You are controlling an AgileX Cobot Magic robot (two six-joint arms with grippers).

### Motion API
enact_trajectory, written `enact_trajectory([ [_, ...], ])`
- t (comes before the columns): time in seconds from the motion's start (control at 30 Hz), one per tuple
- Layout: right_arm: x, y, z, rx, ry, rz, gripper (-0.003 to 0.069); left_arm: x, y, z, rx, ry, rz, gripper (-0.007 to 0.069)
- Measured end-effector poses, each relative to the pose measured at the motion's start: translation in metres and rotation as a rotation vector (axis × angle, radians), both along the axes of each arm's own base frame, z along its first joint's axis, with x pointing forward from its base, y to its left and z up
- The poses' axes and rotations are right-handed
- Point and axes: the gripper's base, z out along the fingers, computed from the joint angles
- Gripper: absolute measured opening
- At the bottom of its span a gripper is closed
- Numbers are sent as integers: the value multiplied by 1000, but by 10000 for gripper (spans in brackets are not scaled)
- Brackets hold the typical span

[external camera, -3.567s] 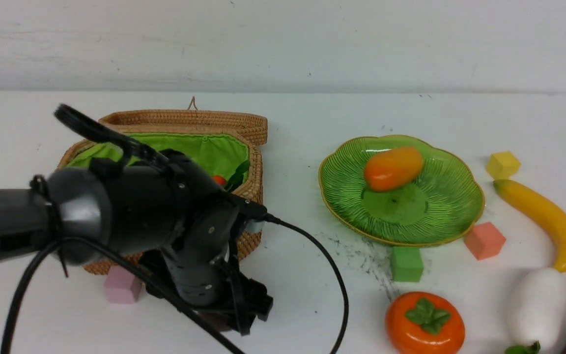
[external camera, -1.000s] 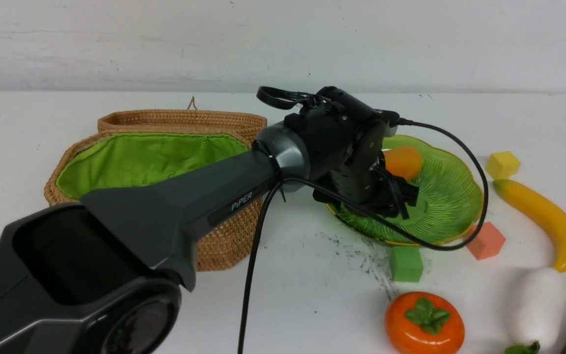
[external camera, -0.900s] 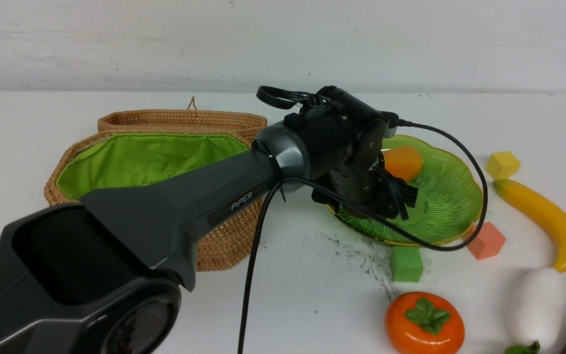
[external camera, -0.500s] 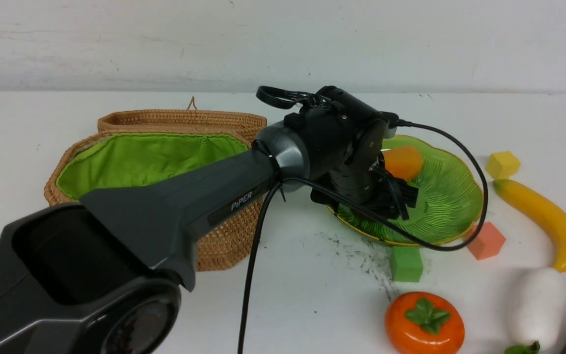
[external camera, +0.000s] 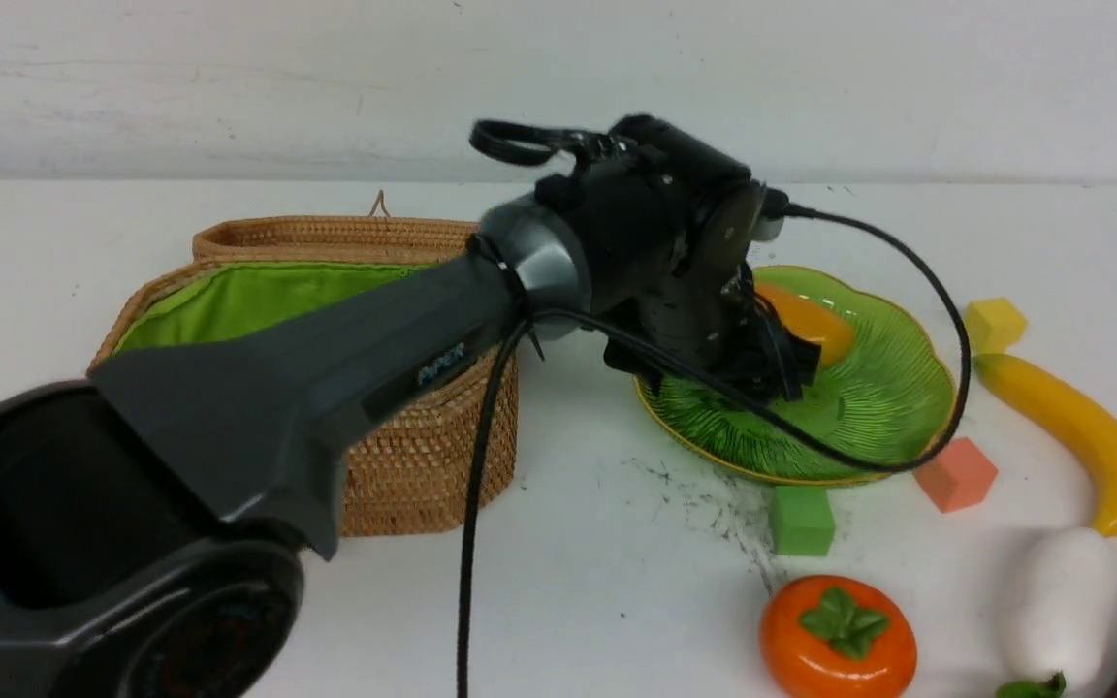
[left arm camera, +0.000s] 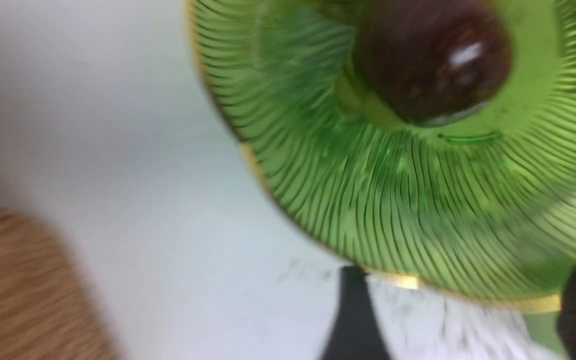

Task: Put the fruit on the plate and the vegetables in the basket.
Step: Grab a mangosteen with your left arm and put it on the plate on the right, then grab an eggplant with your right arm and place it in the basket on the left.

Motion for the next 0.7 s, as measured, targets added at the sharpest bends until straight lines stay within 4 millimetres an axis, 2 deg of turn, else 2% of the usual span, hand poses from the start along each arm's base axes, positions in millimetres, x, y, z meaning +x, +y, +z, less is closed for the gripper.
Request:
enact_trajectory([
  [0.03, 0, 0, 0, 0, 0, 0, 245, -7, 9, 23, 13, -21, -3, 423],
  [0.07, 0, 0, 0, 0, 0, 0, 245, -12, 15, 38, 20, -35, -4, 384],
  [0.1, 0, 0, 0, 0, 0, 0, 245, -13, 16, 42, 22, -39, -4, 373],
  [0.2, 0, 0, 0, 0, 0, 0, 245, -45, 51, 112, 37, -94, 24, 147],
  [0.27, 0, 0, 0, 0, 0, 0, 245, -58, 66, 139, 21, -142, 39, 40],
  [0.33, 0, 0, 0, 0, 0, 0, 245, -77, 87, 174, -24, -204, 70, -13],
  [0.37, 0, 0, 0, 0, 0, 0, 245, -83, 92, 181, -37, -216, 82, -13],
  [0.47, 0, 0, 0, 0, 0, 0, 245, -116, 123, 210, -115, -247, 132, -13],
  [0.5, 0, 0, 0, 0, 0, 0, 245, -125, 131, 214, -131, -243, 140, -13],
  [0.57, 0, 0, 0, 0, 0, 0, 245, -149, 150, 216, -147, -226, 146, -13],
  [0.63, 0, 0, 0, 0, 0, 0, 245, -170, 168, 209, -142, -197, 143, -13],
  [0.67, 0, 0, 0, 0, 0, 0, 245, -175, 172, 207, -140, -189, 141, -13],
  [0.7, 0, 0, 0, 0, 0, 0, 245, -189, 183, 197, -132, -164, 140, -13],
])
